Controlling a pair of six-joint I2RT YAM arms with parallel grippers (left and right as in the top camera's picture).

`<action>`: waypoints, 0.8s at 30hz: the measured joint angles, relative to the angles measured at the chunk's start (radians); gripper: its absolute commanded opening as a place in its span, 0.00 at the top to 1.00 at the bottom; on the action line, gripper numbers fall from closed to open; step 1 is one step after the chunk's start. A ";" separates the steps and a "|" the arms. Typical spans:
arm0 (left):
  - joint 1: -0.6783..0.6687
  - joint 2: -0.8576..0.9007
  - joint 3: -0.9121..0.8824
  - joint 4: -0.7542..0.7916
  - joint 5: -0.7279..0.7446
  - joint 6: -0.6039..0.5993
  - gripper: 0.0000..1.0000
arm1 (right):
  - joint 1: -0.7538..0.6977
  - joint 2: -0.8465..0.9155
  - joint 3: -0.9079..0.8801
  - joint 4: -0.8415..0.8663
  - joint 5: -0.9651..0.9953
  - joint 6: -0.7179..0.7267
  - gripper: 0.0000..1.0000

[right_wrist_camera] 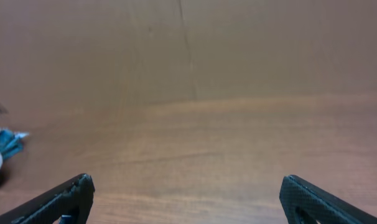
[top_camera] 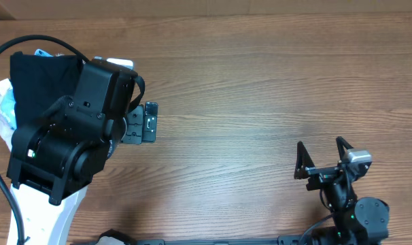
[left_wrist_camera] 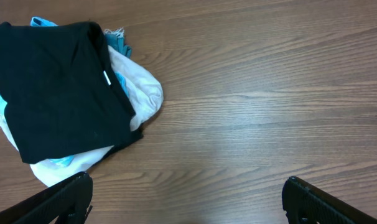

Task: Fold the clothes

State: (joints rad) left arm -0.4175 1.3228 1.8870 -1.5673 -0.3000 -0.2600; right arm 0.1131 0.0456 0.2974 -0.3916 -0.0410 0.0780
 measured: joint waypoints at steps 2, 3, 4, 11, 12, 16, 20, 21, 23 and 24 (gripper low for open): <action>0.000 0.000 0.000 0.000 0.000 0.000 0.00 | 0.000 -0.024 -0.061 0.074 -0.003 0.000 0.00; 0.000 0.000 0.000 0.000 0.000 0.000 0.00 | 0.000 -0.030 -0.097 0.119 -0.004 -0.001 0.00; 0.000 0.000 0.000 0.000 0.000 0.000 0.00 | 0.000 -0.031 -0.119 0.140 -0.004 0.000 0.00; 0.000 0.000 0.000 0.000 0.000 0.000 0.00 | 0.000 -0.030 -0.279 0.294 -0.004 0.000 0.00; 0.000 0.000 0.000 0.000 0.000 0.000 0.00 | 0.000 -0.030 -0.279 0.301 -0.004 0.000 0.00; 0.000 0.000 0.000 0.000 0.000 0.000 0.00 | 0.000 -0.031 -0.279 0.304 -0.004 0.000 0.00; 0.000 0.000 0.000 0.000 0.000 0.000 0.00 | 0.000 -0.031 -0.279 0.304 -0.004 0.001 0.00; 0.000 0.000 0.000 0.000 0.000 0.000 0.00 | 0.000 -0.031 -0.279 0.304 -0.003 0.000 0.00; 0.000 0.000 0.000 0.000 0.000 0.000 0.00 | 0.000 -0.031 -0.279 0.304 -0.004 0.000 0.00; 0.000 0.000 0.000 0.000 0.000 0.000 0.00 | 0.000 -0.031 -0.279 0.304 -0.004 0.000 0.00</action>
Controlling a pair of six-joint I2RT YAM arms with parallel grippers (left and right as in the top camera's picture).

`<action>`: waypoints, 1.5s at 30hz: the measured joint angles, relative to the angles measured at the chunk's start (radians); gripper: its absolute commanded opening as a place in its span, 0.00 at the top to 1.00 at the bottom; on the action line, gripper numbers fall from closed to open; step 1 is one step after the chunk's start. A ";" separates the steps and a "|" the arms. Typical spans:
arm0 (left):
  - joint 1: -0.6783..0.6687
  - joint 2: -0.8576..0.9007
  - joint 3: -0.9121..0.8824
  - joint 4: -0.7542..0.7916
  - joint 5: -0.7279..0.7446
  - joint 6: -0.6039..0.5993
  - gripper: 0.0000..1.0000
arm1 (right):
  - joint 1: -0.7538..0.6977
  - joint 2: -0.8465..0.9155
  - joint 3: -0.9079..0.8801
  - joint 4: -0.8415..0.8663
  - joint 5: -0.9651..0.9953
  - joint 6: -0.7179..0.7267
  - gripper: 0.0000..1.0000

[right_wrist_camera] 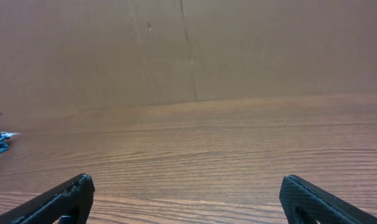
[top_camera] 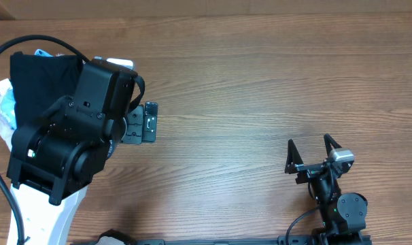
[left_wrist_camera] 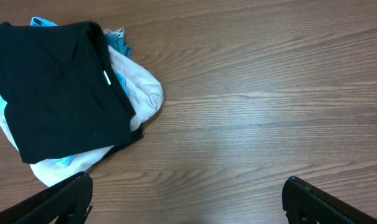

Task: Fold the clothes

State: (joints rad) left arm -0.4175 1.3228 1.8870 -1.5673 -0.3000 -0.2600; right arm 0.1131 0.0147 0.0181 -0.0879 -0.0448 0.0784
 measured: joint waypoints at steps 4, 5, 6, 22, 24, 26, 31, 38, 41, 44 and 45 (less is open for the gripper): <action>0.000 0.000 0.000 0.000 0.000 0.000 0.00 | 0.000 0.000 0.000 0.000 0.000 -0.001 0.00; 0.000 0.000 0.000 0.000 0.000 0.000 0.00 | 0.000 0.000 0.000 0.000 0.000 0.000 0.00; 0.000 0.000 0.000 0.000 0.000 0.000 0.00 | 0.000 0.000 0.000 0.000 0.000 0.000 0.00; 0.001 -0.002 -0.001 0.019 -0.069 0.006 0.00 | 0.000 0.000 0.000 0.001 0.000 0.000 0.00; 0.021 -0.012 -0.006 0.093 -0.069 0.013 0.00 | 0.000 0.000 0.000 0.001 0.000 0.000 0.00; 0.071 -0.042 -0.031 0.214 -0.044 0.031 0.00 | 0.000 0.000 0.000 0.001 0.000 0.000 0.00; 0.282 -0.195 -0.222 0.551 0.142 0.106 0.00 | 0.000 0.000 0.000 0.000 0.000 0.000 0.00; 0.394 -0.489 -0.716 0.940 0.294 0.245 0.00 | 0.000 -0.001 0.000 0.001 0.000 0.000 0.00; 0.394 -0.634 -0.924 1.043 0.315 0.290 0.00 | 0.000 -0.002 0.000 0.000 0.000 0.000 0.00; 0.394 -0.762 -1.090 1.122 0.325 0.306 0.00 | 0.000 -0.002 0.000 0.001 0.000 0.000 0.00; 0.394 -0.810 -1.151 1.141 0.327 0.311 0.00 | 0.000 -0.002 0.000 0.001 0.000 0.000 0.00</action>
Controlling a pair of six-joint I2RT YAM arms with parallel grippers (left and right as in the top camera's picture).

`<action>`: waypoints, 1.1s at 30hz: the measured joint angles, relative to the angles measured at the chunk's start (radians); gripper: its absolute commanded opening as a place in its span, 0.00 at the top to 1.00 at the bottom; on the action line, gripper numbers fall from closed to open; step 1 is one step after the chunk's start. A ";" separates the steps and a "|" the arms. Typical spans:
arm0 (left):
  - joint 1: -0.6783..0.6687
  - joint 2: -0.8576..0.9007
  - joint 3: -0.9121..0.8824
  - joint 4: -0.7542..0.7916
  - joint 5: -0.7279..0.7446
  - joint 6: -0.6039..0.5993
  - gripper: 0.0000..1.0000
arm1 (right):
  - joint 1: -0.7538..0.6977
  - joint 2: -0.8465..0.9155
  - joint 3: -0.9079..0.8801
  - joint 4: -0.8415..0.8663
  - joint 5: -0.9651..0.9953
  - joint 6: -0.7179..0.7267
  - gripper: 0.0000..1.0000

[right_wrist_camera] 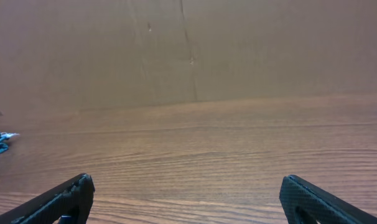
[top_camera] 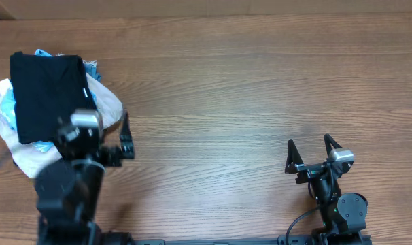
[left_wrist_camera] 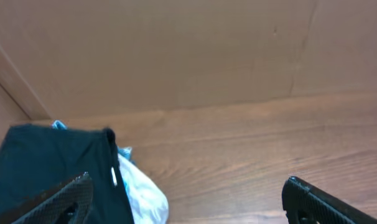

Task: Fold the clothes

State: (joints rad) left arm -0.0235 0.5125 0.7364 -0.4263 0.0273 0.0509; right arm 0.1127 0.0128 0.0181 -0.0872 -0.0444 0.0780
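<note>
The clothes lie in a pile at the table's far left. A folded black garment (top_camera: 46,95) (left_wrist_camera: 51,162) tops a white one (top_camera: 105,102) (left_wrist_camera: 142,196), with light blue cloth (top_camera: 41,53) peeking out behind. My left gripper (top_camera: 109,126) (left_wrist_camera: 185,205) sits low just in front of the pile's right side, open and empty; its left finger overlaps the black garment in the left wrist view. My right gripper (top_camera: 308,139) (right_wrist_camera: 185,199) rests open and empty at the front right, far from the pile.
Bare wood table (top_camera: 260,82) stretches between the pile and the right arm. A brown cardboard wall (right_wrist_camera: 188,50) closes the far side. A scrap of blue cloth shows at the right wrist view's left edge.
My left arm, which stood high over the table beside the pile with its camera looking down, is now low at the front left, looking level across the table at the pile. The right arm has not moved.
At first my left arm hung high beside the folded pile and my right gripper stood open at the front right. Then the right gripper was slightly further left and level. Now the left arm is low at the front too, both grippers open and empty.
</note>
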 measured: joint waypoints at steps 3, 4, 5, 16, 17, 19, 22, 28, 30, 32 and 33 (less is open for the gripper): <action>0.000 -0.122 -0.165 0.047 0.003 0.009 0.00 | 0.000 0.000 0.000 0.000 0.000 0.000 0.00; 0.000 -0.160 -0.222 0.061 0.004 0.009 0.00 | 0.000 0.000 0.000 0.001 0.000 0.000 0.00; 0.000 -0.191 -0.268 0.063 0.005 0.010 0.00 | 0.000 0.000 0.000 0.000 0.000 0.000 0.00; 0.000 -0.484 -0.593 0.139 0.007 0.007 0.00 | 0.000 0.000 0.000 0.000 0.000 0.000 0.00; 0.000 -0.492 -0.612 0.156 0.007 0.005 0.00 | 0.000 0.000 0.000 0.000 0.000 0.000 0.00; 0.000 -0.495 -0.652 0.204 0.007 -0.002 0.00 | 0.000 0.000 0.000 0.000 0.000 0.001 0.00; 0.000 -0.495 -0.683 0.259 0.007 -0.009 0.00 | 0.000 0.000 0.000 0.001 0.000 0.000 0.00; 0.000 -0.496 -0.685 0.278 0.007 -0.018 0.00 | 0.000 0.000 0.000 0.001 0.000 0.000 0.00; 0.000 -0.496 -0.686 0.278 0.007 -0.018 0.00 | 0.000 0.000 0.000 0.000 -0.001 0.000 0.00; 0.000 -0.496 -0.686 0.278 0.007 -0.018 0.00 | 0.000 0.000 0.000 0.000 0.000 0.000 0.00; 0.000 -0.496 -0.686 0.278 0.007 -0.018 0.00 | 0.000 0.000 0.000 0.001 0.000 0.000 0.00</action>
